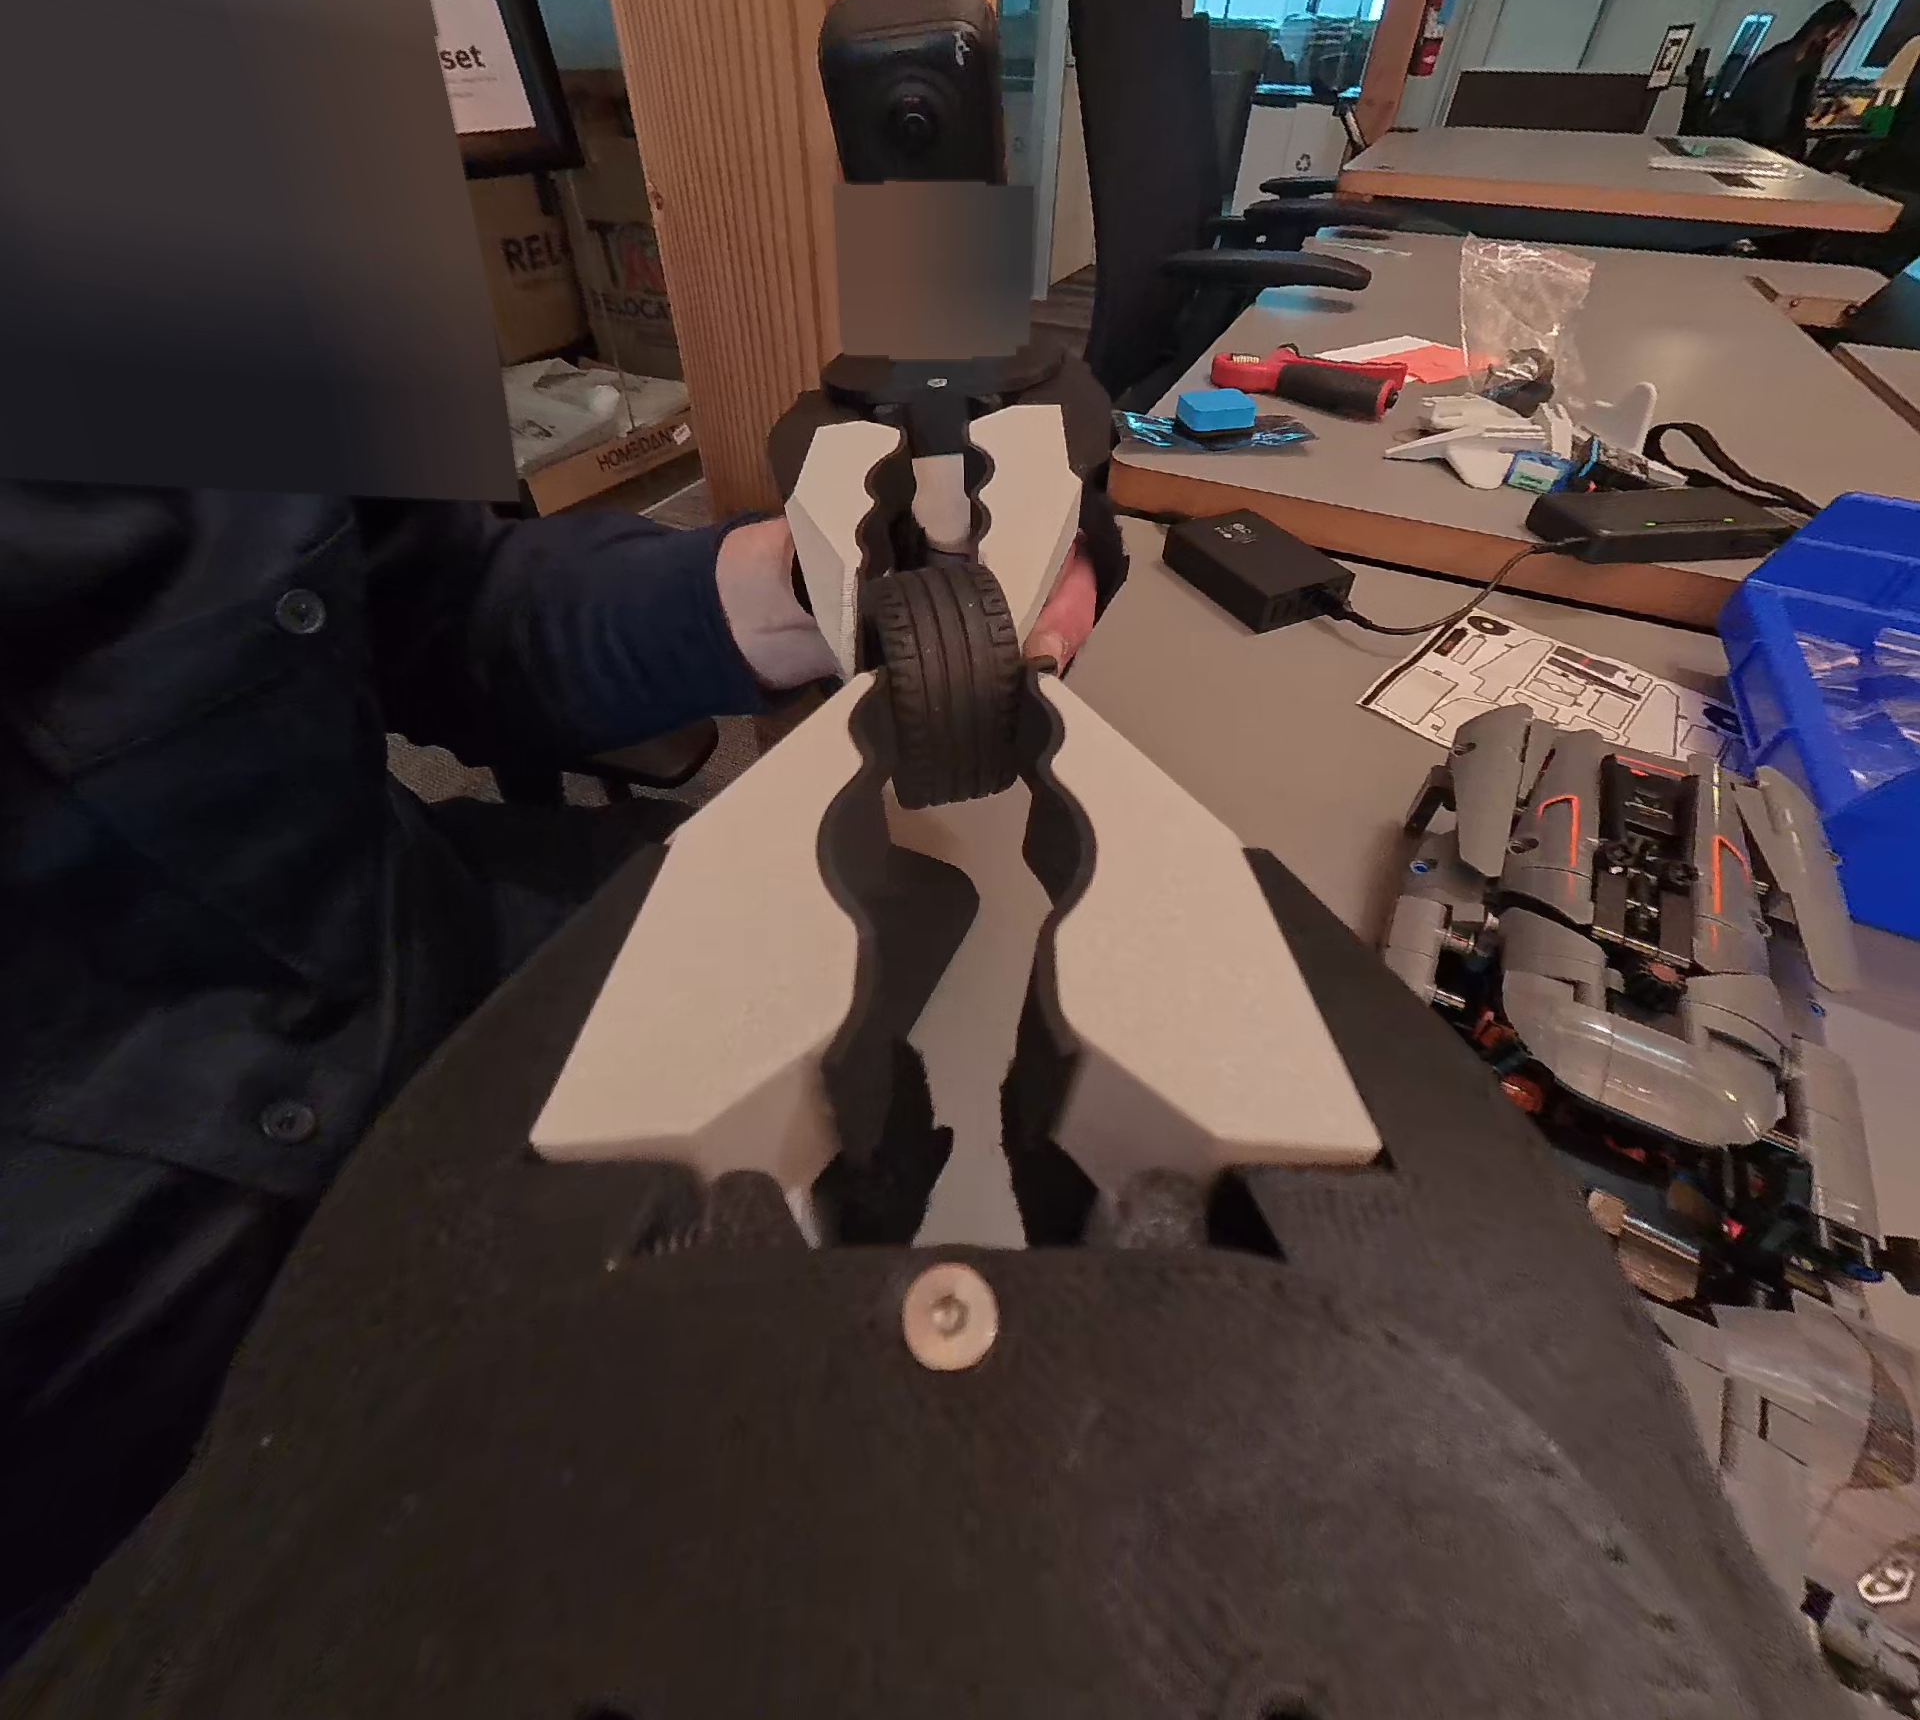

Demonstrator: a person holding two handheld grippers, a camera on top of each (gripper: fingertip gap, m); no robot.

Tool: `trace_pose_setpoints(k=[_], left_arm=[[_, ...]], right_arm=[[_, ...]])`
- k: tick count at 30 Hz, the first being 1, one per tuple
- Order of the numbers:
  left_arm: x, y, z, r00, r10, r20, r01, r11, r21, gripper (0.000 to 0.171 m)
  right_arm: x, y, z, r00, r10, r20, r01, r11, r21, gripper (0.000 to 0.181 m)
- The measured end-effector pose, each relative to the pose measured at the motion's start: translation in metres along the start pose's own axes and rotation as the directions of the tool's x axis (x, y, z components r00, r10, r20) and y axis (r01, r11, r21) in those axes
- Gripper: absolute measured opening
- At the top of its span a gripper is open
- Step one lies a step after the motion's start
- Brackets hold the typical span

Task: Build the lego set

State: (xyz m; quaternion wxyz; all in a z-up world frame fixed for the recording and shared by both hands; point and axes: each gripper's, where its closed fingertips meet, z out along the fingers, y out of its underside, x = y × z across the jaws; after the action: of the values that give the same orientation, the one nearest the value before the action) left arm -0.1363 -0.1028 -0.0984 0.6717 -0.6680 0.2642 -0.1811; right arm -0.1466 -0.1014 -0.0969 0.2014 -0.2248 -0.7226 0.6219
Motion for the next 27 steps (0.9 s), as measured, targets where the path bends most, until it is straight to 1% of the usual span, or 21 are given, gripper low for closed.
trace_pose_setpoints(k=[7, 10, 12, 14, 16, 18, 19, 21, 22, 24, 25, 26, 27], left_arm=[[-0.002, 0.002, 0.001, 1.000, -0.007, 0.015, 0.007, 1.000, -0.008, 0.019], [-0.003, 0.009, 0.002, 1.000, -0.010, 0.027, 0.011, 0.999, -0.040, 0.019], [-0.005, 0.011, 0.001, 0.999, -0.013, 0.031, 0.014, 0.999, -0.038, 0.019], [-0.004, 0.012, 0.002, 0.997, 0.055, 0.053, -0.051, 0.997, -0.059, 0.019], [-0.009, 0.007, 0.001, 0.982, 0.159, 0.098, -0.149, 0.984, -0.102, 0.019], [-0.009, 0.004, 0.003, 0.943, 0.307, 0.126, -0.282, 0.942, -0.181, 0.019], [-0.008, 0.001, 0.004, 0.924, 0.358, 0.133, -0.327, 0.921, -0.209, 0.020], [-0.009, 0.002, 0.005, 0.864, 0.479, 0.152, -0.422, 0.856, -0.298, 0.020], [-0.007, -0.001, 0.006, 0.845, 0.514, 0.148, -0.454, 0.835, -0.311, 0.020], [-0.002, -0.009, 0.007, 0.825, 0.546, 0.145, -0.486, 0.817, -0.311, 0.020], [-0.002, -0.008, 0.007, 0.819, 0.556, 0.145, -0.490, 0.807, -0.329, 0.020], [-0.002, -0.007, 0.006, 0.823, 0.551, 0.140, -0.483, 0.807, -0.339, 0.020], [-0.001, -0.004, 0.006, 0.841, 0.525, 0.133, -0.460, 0.822, -0.335, 0.021]], right_arm=[[0.002, 0.003, 0.000, 1.000, -0.008, -0.023, 0.007, 0.999, -0.033, 0.020], [0.005, 0.010, 0.001, 0.999, -0.003, -0.036, 0.001, 0.998, -0.057, 0.019], [0.004, 0.011, 0.001, 1.000, -0.011, -0.028, 0.010, 0.998, -0.065, 0.019], [0.007, 0.008, 0.000, 0.998, -0.045, -0.045, 0.043, 0.998, -0.048, 0.021], [0.009, 0.002, -0.001, 0.986, -0.125, -0.107, 0.121, 0.992, -0.044, 0.023], [0.007, -0.001, -0.003, 0.955, -0.248, -0.164, 0.235, 0.967, -0.093, 0.025], [0.008, -0.001, -0.005, 0.938, -0.293, -0.183, 0.275, 0.954, -0.118, 0.025], [0.005, -0.003, -0.008, 0.908, -0.369, -0.198, 0.344, 0.927, -0.149, 0.025], [0.002, -0.007, -0.009, 0.894, -0.400, -0.200, 0.377, 0.915, -0.146, 0.025], [-0.001, -0.011, -0.010, 0.869, -0.447, -0.212, 0.420, 0.893, -0.163, 0.024], [-0.002, -0.010, -0.010, 0.862, -0.460, -0.212, 0.428, 0.886, -0.180, 0.024], [-0.002, -0.007, -0.010, 0.865, -0.457, -0.206, 0.423, 0.886, -0.189, 0.023], [-0.002, -0.003, -0.009, 0.875, -0.443, -0.197, 0.408, 0.892, -0.195, 0.023]])
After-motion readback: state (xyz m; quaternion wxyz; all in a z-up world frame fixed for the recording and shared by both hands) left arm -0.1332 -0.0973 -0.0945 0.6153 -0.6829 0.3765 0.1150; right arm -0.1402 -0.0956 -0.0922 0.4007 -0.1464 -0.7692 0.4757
